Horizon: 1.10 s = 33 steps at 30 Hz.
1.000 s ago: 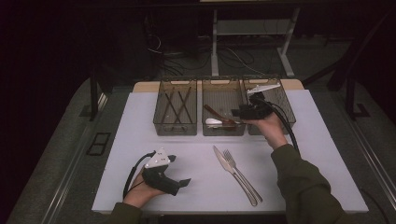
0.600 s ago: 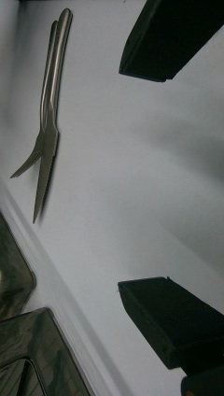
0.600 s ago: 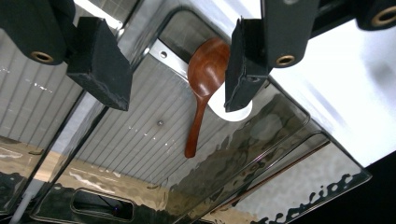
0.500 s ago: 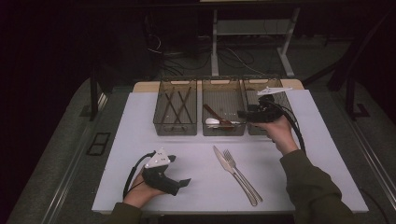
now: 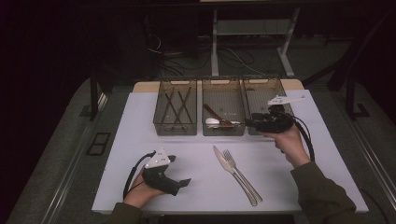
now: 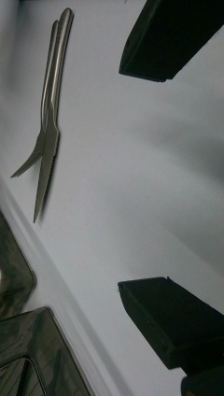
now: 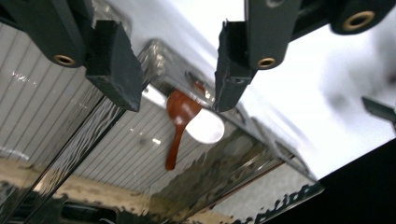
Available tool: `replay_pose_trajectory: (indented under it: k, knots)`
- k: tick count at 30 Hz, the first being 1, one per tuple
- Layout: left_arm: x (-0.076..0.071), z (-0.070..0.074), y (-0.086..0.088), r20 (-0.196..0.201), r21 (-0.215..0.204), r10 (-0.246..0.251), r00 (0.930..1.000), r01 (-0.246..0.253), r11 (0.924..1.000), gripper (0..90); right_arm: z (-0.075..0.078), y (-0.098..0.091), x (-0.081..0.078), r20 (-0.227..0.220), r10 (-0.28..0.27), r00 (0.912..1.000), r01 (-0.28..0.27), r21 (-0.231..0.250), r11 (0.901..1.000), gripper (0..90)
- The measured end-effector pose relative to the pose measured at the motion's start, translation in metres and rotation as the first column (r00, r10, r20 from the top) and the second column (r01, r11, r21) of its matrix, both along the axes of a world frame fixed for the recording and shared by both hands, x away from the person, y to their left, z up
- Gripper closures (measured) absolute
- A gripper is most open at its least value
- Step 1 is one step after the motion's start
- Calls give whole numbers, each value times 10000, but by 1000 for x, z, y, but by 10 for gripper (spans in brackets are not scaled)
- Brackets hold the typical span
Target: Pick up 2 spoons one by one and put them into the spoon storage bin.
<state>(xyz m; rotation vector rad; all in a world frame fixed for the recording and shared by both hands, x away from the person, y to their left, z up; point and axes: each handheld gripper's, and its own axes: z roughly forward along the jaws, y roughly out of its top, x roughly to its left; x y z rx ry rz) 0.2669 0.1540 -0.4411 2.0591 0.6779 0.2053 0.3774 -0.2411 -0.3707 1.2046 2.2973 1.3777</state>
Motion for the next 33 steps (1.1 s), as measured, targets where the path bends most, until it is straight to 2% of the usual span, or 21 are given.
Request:
replay_pose_trajectory:
  k: [2, 7, 15, 25, 33]
  knots:
    - [0, 0, 0, -7, 1, 0, 10000, 0, 10000, 0, -3, -3, -4, -64, 215, 9997, -215, -38, 9998, 547]
    - [0, 0, 0, 4, 1, -5, 10000, 5, 10000, 0, -8, -10, -12, -197, 340, 9992, -340, -6, 9994, 604]
    - [-1, 0, 0, 17, 2, -2, 10000, 2, 10000, 0, -14, -17, -30, -93, 766, 9970, -768, -245, 9967, 716]
    - [-1, 1, 0, 24, -8, -7, 10000, 7, 10000, 0, -20, -20, -50, -227, 1363, 9904, -1365, -69, 9906, 885]
    - [-1, 0, -1, 23, 2, -8, 10000, 8, 10000, 0, -26, -19, -66, -466, 1959, 9795, -1971, -224, 9801, 895]
